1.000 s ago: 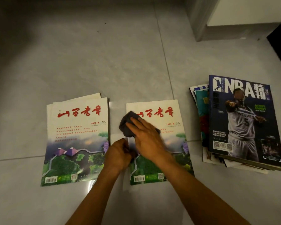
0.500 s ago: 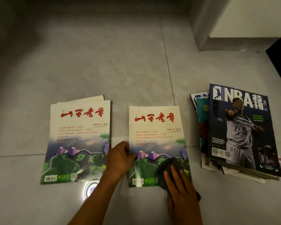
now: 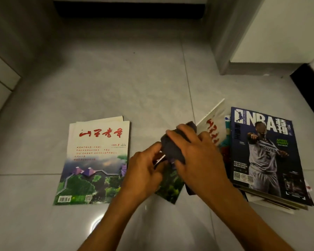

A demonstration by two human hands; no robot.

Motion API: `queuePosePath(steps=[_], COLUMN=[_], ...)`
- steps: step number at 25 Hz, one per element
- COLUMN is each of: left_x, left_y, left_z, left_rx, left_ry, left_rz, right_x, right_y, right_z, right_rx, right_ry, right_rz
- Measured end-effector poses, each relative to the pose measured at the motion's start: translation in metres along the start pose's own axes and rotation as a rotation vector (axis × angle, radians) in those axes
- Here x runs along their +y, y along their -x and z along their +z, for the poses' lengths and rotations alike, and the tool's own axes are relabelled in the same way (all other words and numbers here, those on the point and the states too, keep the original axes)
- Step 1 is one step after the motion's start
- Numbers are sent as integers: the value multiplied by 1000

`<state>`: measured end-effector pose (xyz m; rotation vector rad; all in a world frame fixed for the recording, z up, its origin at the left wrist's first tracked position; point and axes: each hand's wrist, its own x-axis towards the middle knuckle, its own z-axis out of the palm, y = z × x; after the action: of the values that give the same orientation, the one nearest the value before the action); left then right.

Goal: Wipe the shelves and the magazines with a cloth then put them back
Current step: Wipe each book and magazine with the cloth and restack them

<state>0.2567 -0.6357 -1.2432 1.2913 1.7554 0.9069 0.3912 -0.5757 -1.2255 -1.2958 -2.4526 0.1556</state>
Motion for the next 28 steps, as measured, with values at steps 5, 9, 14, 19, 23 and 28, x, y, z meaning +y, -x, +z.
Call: queuePosePath(steps=[5, 9, 14, 19, 23, 28], left_x=[45, 51, 42, 47, 46, 55], left_y=[-1, 11, 11, 20, 19, 21], left_z=[-45, -50, -13, -25, -44, -27], left_rx=[-227, 55, 127, 226, 226, 125], left_ry=[-247, 165, 194, 247, 217, 130], left_rz=[81, 189, 70, 149, 181, 266], right_x=[25, 53, -20, -28, 76, -16], right_y=[-12, -14, -6, -4, -7, 12], right_z=[-35, -65, -62, -52, -58, -46], right_rx=[-97, 74, 144, 132, 98, 130], right_ry=[-136, -406, -398, -331, -307, -312], right_rz=[91, 356, 246, 110, 369, 200])
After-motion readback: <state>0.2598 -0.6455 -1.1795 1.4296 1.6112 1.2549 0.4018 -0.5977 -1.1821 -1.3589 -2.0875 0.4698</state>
